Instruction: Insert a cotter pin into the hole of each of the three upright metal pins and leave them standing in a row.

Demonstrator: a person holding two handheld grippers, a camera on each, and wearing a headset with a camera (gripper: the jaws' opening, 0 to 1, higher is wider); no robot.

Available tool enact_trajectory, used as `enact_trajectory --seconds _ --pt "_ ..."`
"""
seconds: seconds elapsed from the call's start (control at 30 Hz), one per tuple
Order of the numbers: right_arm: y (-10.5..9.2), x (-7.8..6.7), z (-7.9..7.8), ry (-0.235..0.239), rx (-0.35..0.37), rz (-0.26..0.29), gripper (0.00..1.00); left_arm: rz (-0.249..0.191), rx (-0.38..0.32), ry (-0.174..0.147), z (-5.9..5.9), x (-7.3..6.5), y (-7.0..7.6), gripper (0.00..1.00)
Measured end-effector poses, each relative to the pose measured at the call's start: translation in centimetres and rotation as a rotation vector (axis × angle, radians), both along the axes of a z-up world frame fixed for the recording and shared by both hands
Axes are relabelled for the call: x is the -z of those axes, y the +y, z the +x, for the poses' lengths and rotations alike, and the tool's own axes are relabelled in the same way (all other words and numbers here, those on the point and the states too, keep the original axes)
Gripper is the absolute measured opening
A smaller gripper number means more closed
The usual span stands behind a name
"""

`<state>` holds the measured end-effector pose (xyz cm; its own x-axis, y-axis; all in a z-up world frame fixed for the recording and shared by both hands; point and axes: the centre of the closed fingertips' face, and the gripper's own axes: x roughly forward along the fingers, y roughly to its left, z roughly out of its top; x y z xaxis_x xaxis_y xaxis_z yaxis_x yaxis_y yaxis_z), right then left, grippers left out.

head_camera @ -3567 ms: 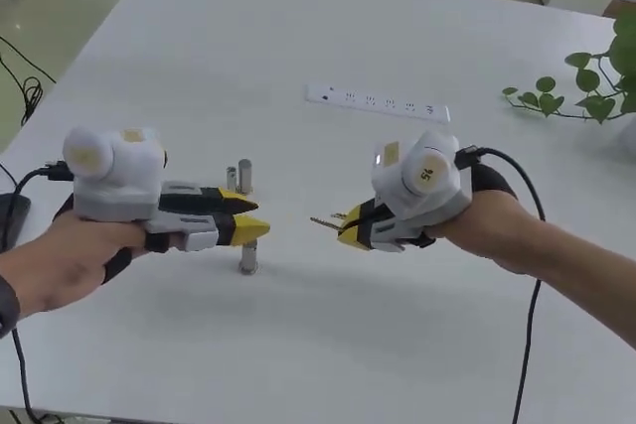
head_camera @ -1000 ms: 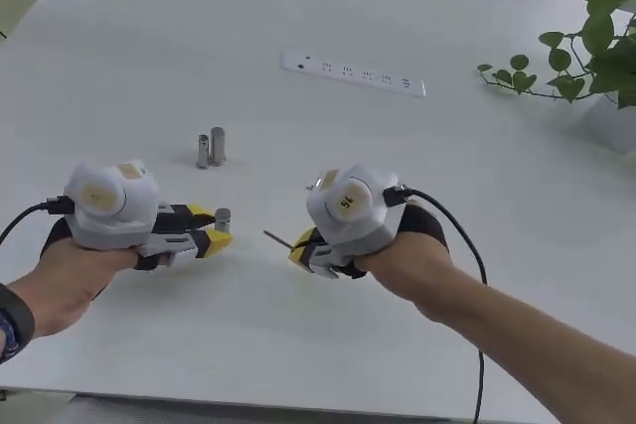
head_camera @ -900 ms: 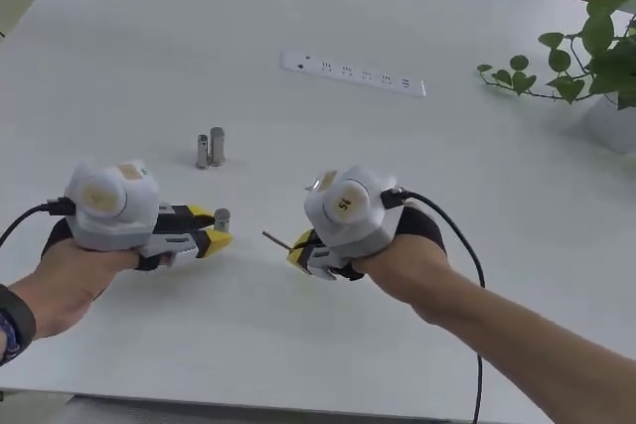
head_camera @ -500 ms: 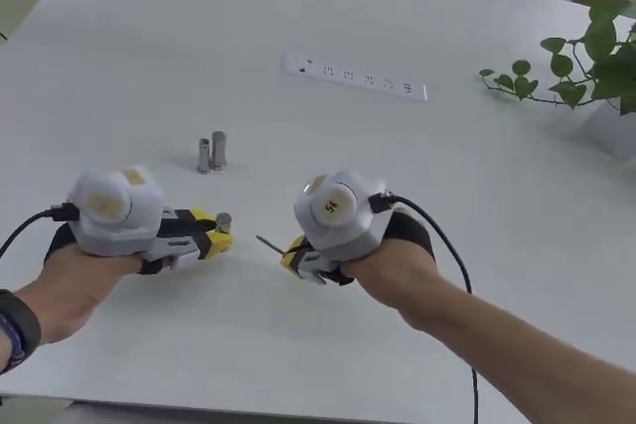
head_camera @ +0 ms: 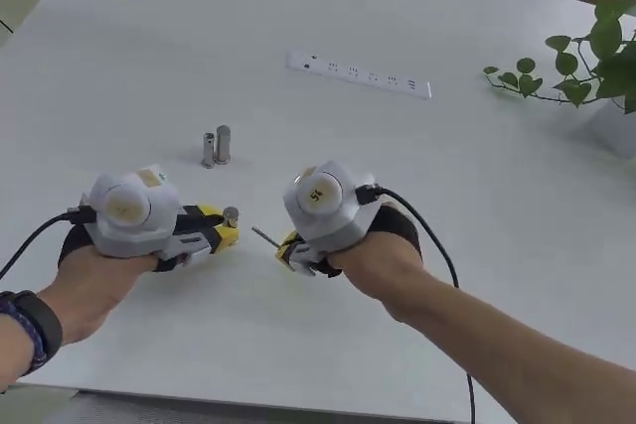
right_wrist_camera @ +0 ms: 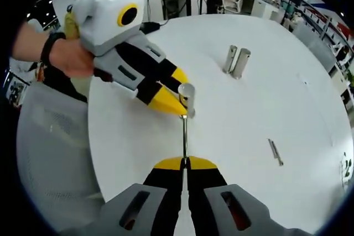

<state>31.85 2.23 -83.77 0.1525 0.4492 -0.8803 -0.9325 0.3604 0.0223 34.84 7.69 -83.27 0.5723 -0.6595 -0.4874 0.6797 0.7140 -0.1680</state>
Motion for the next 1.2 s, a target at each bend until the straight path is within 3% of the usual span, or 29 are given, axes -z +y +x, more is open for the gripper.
enact_trajectory --seconds 1.2 --pt "2.0 0.4 1.0 -0.002 0.014 -0.013 0.02 0.012 -0.021 -0.01 0.0 0.1 0.0 0.12"
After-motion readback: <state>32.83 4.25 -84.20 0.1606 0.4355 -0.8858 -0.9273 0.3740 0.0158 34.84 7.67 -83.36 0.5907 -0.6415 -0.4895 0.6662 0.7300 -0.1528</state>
